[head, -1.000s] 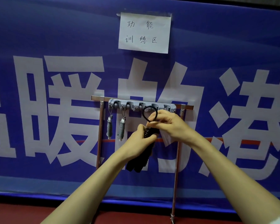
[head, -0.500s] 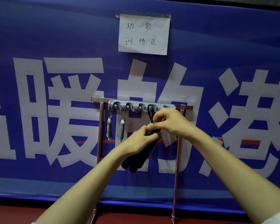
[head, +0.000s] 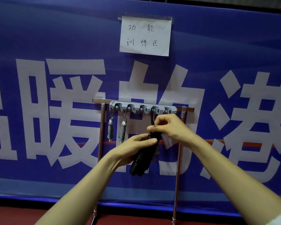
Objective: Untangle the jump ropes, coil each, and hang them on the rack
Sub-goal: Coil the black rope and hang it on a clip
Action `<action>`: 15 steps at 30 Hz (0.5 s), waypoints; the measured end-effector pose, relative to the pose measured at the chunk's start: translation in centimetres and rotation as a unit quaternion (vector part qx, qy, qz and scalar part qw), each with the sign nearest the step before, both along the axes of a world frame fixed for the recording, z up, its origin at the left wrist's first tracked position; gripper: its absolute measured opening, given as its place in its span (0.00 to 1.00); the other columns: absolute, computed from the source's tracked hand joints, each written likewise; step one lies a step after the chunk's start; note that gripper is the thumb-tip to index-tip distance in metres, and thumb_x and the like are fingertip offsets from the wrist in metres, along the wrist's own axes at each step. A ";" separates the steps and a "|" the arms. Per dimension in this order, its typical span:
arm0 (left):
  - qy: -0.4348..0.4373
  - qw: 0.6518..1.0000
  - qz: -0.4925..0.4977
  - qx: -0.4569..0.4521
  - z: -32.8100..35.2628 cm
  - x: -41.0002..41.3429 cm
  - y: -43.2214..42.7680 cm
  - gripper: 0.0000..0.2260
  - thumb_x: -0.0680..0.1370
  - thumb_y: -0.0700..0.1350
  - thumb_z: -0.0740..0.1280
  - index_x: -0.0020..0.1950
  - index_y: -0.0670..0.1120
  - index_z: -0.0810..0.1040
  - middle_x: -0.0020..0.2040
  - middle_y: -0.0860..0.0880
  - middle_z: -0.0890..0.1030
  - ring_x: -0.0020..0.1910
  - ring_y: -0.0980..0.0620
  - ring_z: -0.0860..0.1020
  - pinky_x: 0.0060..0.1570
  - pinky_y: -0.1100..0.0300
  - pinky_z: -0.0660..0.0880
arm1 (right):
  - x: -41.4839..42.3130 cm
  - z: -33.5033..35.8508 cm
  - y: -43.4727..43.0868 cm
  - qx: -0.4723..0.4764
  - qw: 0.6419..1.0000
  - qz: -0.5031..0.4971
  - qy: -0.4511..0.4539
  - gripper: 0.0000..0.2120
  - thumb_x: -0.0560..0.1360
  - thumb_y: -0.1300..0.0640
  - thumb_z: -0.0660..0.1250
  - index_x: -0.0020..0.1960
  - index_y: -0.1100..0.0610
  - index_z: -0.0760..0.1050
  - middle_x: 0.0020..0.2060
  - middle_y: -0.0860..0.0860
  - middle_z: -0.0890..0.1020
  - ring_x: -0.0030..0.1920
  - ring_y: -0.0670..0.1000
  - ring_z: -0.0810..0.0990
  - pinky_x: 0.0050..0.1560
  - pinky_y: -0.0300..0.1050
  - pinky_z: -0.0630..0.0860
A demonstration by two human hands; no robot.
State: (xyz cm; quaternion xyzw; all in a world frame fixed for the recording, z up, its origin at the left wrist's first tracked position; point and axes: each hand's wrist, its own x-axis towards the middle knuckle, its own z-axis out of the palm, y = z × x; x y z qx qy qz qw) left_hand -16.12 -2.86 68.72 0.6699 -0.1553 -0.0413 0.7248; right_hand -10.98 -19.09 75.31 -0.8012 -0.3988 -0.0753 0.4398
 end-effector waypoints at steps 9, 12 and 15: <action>-0.041 0.995 0.088 0.029 1.0 -0.1 -2.1 0.10 0.78 0.51 0.67 0.54 0.46 0.78 0.36 0.50 0.81 0.32 0.52 0.76 0.31 0.60 0.73 | -0.1 -1.1 0.3 0.085 0.995 -0.043 -0.031 0.11 0.69 0.53 0.76 0.36 0.56 0.76 0.36 0.53 0.77 0.39 0.46 0.75 0.43 0.42 0.74; -0.034 0.991 0.115 0.055 1.5 -0.2 -2.0 0.13 0.78 0.51 0.67 0.56 0.43 0.77 0.39 0.48 0.82 0.31 0.55 0.75 0.30 0.60 0.72 | -0.7 -0.7 0.2 0.078 0.994 -0.048 -0.057 0.06 0.71 0.54 0.74 0.38 0.53 0.79 0.41 0.48 0.76 0.43 0.46 0.75 0.46 0.36 0.73; -0.065 0.974 0.193 0.099 1.2 0.2 -1.6 0.21 0.72 0.53 0.74 0.58 0.43 0.72 0.41 0.47 0.77 0.33 0.55 0.75 0.30 0.60 0.73 | -1.2 -0.6 -0.7 0.141 0.989 0.028 0.033 0.03 0.75 0.60 0.69 0.45 0.60 0.80 0.38 0.53 0.81 0.37 0.48 0.78 0.42 0.43 0.76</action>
